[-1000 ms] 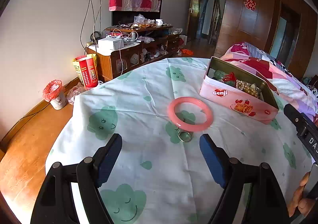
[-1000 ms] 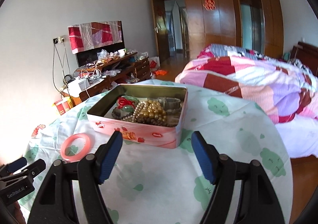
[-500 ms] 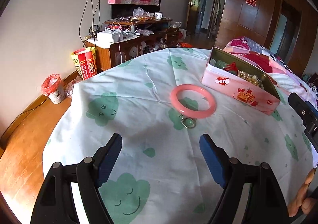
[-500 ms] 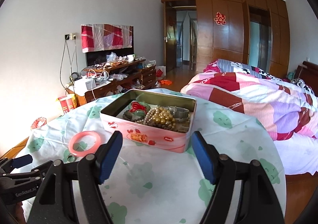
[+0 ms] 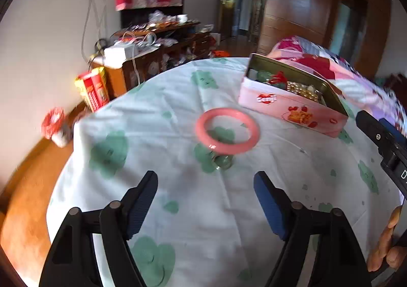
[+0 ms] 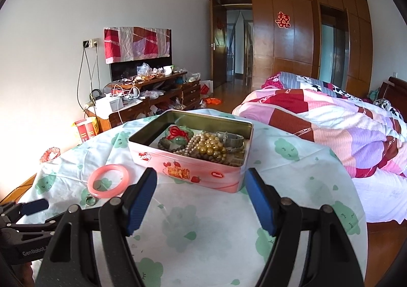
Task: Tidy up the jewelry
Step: 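Grasp the small silver ring beside the pink bangle with the left tool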
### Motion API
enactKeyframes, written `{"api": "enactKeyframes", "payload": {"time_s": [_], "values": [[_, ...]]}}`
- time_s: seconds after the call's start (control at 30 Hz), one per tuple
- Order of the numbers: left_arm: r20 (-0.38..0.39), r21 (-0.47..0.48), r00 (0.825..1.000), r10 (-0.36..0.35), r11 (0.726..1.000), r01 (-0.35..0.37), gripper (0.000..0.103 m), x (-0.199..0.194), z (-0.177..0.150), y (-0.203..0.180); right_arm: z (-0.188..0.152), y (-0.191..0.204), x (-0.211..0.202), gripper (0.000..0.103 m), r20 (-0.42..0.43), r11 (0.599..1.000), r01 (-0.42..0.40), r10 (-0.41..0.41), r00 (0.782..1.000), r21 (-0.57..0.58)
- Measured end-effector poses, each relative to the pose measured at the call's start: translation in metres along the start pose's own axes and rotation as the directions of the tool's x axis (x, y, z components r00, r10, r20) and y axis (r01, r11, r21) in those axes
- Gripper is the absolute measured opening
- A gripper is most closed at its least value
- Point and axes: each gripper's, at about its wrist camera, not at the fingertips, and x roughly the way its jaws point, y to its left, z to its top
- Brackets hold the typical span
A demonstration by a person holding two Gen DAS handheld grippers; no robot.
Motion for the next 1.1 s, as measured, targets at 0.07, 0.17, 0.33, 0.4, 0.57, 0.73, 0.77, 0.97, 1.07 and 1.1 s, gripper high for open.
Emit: {"api": "enactKeyframes", "payload": {"time_s": [0.07,0.17,0.33,0.4,0.57,0.73,0.77,0.97,1.07,1.1], "values": [[-0.042,0.033,0.999,-0.019,0.999,0.02,0.06,0.009,0.006,-0.005,0.0,-0.001,0.001,0.075,-0.006,1.0,0.0,0.0,1.0,0.003],[-0.13,0.027,0.991,-0.035,0.999,0.039,0.052,0.029,0.012,-0.006,0.0,0.001,0.003,0.075,-0.016,1.0,0.001,-0.001,1.0,0.001],[-0.153,0.038,0.988,0.024,0.999,-0.018,0.052,0.041,0.02,-0.011,0.0,-0.001,0.005,0.075,-0.03,1.0,0.0,0.0,1.0,0.009],[-0.149,0.039,0.989,0.022,0.999,-0.016,0.051,0.043,0.021,-0.012,0.0,-0.001,0.006,0.075,-0.035,1.0,0.0,0.0,0.999,0.009],[-0.14,0.037,0.99,0.023,0.999,-0.018,0.036,0.041,0.02,-0.01,0.0,0.0,0.007,0.075,-0.043,1.0,-0.001,0.001,0.999,0.008],[-0.142,0.038,0.99,0.01,0.999,-0.004,0.021,0.041,0.021,-0.009,0.0,-0.001,0.011,0.075,-0.056,1.0,0.002,-0.001,0.998,0.013],[-0.144,0.038,0.99,0.006,0.999,0.0,0.021,0.041,0.021,-0.009,0.0,-0.001,0.011,0.075,-0.056,1.0,0.002,-0.001,0.998,0.016],[-0.131,-0.031,0.99,-0.045,0.999,0.041,0.021,0.027,0.011,0.004,0.0,-0.003,0.013,0.075,-0.073,1.0,0.001,0.0,0.997,0.024],[-0.086,-0.083,0.991,-0.1,0.992,0.093,0.021,0.01,0.002,0.013,0.0,-0.003,0.015,0.075,-0.083,1.0,0.002,0.0,0.997,0.026],[-0.069,-0.086,0.993,-0.098,0.992,0.092,0.021,0.004,-0.001,0.016,0.0,-0.003,0.016,0.075,-0.087,1.0,0.002,0.0,0.996,0.026]]}}
